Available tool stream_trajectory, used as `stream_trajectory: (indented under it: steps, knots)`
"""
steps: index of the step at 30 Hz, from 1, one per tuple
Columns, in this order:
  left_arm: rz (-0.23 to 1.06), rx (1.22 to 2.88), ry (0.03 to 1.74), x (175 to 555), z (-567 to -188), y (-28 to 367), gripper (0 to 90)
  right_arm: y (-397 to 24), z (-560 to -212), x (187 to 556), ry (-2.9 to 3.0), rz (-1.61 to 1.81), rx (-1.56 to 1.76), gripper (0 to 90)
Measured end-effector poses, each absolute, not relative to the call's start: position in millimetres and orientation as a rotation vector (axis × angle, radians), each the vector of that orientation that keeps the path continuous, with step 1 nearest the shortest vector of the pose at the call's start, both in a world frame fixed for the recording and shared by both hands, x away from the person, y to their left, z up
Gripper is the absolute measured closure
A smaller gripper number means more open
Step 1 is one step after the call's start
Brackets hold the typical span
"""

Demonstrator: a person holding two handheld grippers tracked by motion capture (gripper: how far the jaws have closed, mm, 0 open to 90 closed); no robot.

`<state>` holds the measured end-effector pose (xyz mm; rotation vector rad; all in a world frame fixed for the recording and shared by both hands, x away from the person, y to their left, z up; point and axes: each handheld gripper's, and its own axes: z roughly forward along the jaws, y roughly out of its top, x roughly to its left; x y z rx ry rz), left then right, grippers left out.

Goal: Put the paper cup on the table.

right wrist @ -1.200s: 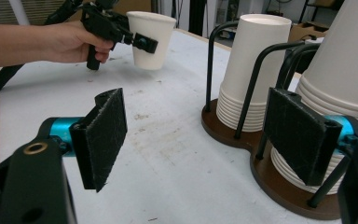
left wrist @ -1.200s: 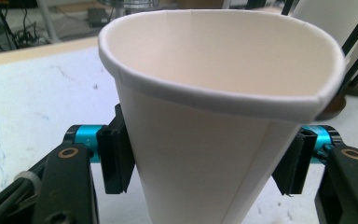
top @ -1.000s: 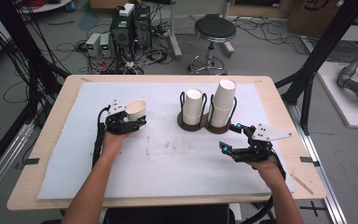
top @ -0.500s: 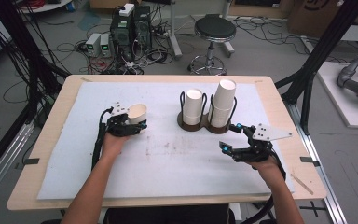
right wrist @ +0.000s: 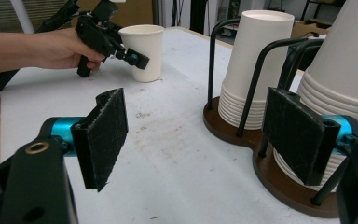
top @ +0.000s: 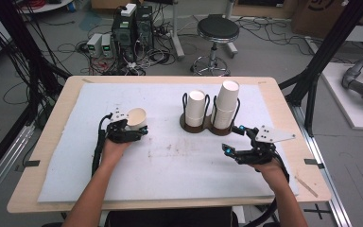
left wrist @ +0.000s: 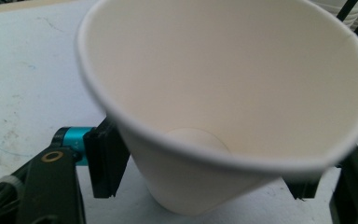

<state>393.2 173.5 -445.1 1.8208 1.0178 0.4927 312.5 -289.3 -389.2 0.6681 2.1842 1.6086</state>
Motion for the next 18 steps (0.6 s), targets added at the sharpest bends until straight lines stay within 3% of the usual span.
stream_trajectory:
  steps: [18]
  knots:
    - [0.522, 1.798, 0.977, 365, -440, 188, 23.4, -288, -391, 312, 2.193, 1.603, 0.675, 22.9]
